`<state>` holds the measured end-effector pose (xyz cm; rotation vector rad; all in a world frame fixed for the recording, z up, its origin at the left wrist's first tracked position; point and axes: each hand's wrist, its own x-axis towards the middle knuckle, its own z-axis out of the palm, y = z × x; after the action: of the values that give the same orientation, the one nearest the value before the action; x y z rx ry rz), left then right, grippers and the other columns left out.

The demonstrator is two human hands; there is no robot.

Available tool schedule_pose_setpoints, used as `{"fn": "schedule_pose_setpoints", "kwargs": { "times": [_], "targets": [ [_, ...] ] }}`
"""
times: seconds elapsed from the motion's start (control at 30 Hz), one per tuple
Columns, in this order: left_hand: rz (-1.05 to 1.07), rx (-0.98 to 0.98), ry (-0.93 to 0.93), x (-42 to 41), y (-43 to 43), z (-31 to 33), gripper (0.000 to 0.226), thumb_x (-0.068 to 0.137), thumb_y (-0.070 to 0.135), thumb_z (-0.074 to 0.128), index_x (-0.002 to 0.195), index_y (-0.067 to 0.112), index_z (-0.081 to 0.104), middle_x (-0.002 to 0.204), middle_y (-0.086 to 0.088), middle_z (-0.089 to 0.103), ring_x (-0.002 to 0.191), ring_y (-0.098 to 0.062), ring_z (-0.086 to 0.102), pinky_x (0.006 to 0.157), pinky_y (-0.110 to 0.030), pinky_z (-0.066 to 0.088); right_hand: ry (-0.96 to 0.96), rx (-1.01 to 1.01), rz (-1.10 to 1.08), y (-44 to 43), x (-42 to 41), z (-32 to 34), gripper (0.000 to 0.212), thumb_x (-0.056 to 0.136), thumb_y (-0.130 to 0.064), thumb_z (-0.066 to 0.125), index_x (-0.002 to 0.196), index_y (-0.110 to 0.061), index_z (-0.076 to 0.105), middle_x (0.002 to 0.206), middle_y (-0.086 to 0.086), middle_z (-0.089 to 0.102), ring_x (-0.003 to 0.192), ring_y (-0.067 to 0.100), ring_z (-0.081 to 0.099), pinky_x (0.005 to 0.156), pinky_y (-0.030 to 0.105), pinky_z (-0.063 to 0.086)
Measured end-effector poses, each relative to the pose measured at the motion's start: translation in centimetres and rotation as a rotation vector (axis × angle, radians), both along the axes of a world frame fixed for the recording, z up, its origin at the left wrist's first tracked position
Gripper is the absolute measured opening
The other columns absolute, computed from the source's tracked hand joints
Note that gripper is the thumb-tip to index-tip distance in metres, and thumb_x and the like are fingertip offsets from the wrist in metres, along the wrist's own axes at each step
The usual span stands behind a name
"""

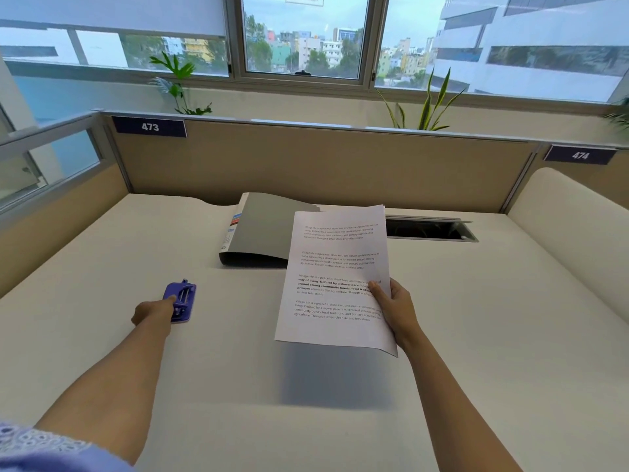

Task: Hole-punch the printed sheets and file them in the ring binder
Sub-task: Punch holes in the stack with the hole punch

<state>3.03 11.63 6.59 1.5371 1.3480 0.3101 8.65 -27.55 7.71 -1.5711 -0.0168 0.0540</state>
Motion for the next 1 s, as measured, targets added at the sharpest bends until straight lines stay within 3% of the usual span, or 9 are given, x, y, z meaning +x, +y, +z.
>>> {"fn": "schedule_pose_setpoints", "kwargs": {
  "times": [0.17,0.27,0.33,0.4,0.5,0.6,0.7,0.93,1.0],
  "targets": [
    [0.010,-0.074,-0.034,0.1,0.2,0.0,0.050,0.086,0.016,0.065,0.124,-0.012,0.050,0.130,-0.025,0.053,0.117,-0.036,0.055,0.095,-0.039,0.045,-0.005,-0.005,-0.005,-0.4,0.4,0.0,0.023,0.092,-0.021,0.058,0.113,-0.010,0.061,0.104,0.005,0.070,0.085,0.018,0.067,0.070,0.030,0.054],
    [0.003,-0.137,-0.122,0.1,0.3,0.1,0.048,0.086,0.015,0.065,0.125,-0.007,0.050,0.131,-0.020,0.054,0.112,-0.030,0.057,0.086,-0.036,0.044,-0.011,-0.016,-0.006,-0.6,0.5,0.0,0.018,0.092,-0.021,0.058,0.108,-0.013,0.062,0.104,0.004,0.070,0.087,0.020,0.067,0.074,0.034,0.056],
    [-0.011,-0.242,-0.205,0.5,0.6,0.0,0.046,0.088,0.014,0.062,0.128,-0.004,0.048,0.134,-0.017,0.053,0.109,-0.027,0.057,0.088,-0.035,0.044,-0.004,-0.020,-0.005,-0.7,0.7,-0.1,0.018,0.092,-0.021,0.058,0.108,-0.014,0.062,0.105,0.004,0.070,0.089,0.021,0.067,0.077,0.037,0.056],
    [-0.040,-0.341,-0.297,1.0,0.5,0.2,0.044,0.092,0.013,0.056,0.133,-0.001,0.045,0.138,-0.014,0.050,0.092,-0.024,0.059,0.090,-0.033,0.043,-0.004,-0.021,-0.003,-0.7,0.7,-0.2,0.020,0.092,-0.022,0.059,0.110,-0.013,0.062,0.106,0.005,0.070,0.091,0.023,0.067,0.079,0.039,0.057],
    [-0.075,-0.432,-0.380,1.3,-0.4,1.1,0.044,0.095,0.015,0.053,0.136,0.004,0.043,0.128,-0.011,0.054,0.066,-0.012,0.048,0.080,-0.023,0.039,-0.009,-0.024,0.005,-0.6,0.8,-0.1,0.024,0.092,-0.022,0.059,0.113,-0.011,0.061,0.107,0.006,0.070,0.091,0.023,0.067,0.077,0.036,0.056],
    [-0.153,-0.552,-0.428,1.4,-1.5,2.5,0.025,0.095,0.019,0.052,0.119,0.013,0.052,0.102,-0.005,0.054,0.068,-0.010,0.047,0.060,-0.020,0.037,-0.011,-0.027,0.016,-0.3,0.8,0.0,0.025,0.092,-0.022,0.058,0.114,-0.010,0.061,0.107,0.006,0.070,0.090,0.022,0.068,0.076,0.036,0.056],
    [-0.255,-0.640,-0.477,1.6,-3.0,3.7,0.015,0.096,0.019,0.049,0.109,0.015,0.047,0.089,-0.005,0.052,0.071,-0.011,0.048,0.060,-0.022,0.038,-0.008,-0.024,0.034,-0.2,0.9,0.3,0.024,0.092,-0.023,0.059,0.112,-0.011,0.062,0.106,0.006,0.070,0.088,0.021,0.068,0.073,0.034,0.057],
    [-0.474,-0.704,-0.602,2.1,-7.0,5.6,0.028,0.091,0.010,0.054,0.118,0.010,0.048,0.097,-0.015,0.057,0.087,-0.023,0.057,0.076,-0.031,0.048,-0.051,-0.080,0.058,0.1,1.2,0.9,0.022,0.091,-0.025,0.059,0.110,-0.014,0.063,0.104,0.004,0.071,0.091,0.023,0.069,0.076,0.037,0.057],
    [-0.537,-0.709,-0.606,2.3,-8.1,5.8,0.025,0.090,0.010,0.054,0.115,0.009,0.051,0.100,-0.016,0.058,0.089,-0.024,0.059,0.074,-0.031,0.053,-0.066,-0.093,0.071,0.4,1.2,1.4,0.024,0.092,-0.026,0.058,0.112,-0.012,0.061,0.104,0.004,0.071,0.088,0.022,0.069,0.073,0.035,0.057]
  ]
}}
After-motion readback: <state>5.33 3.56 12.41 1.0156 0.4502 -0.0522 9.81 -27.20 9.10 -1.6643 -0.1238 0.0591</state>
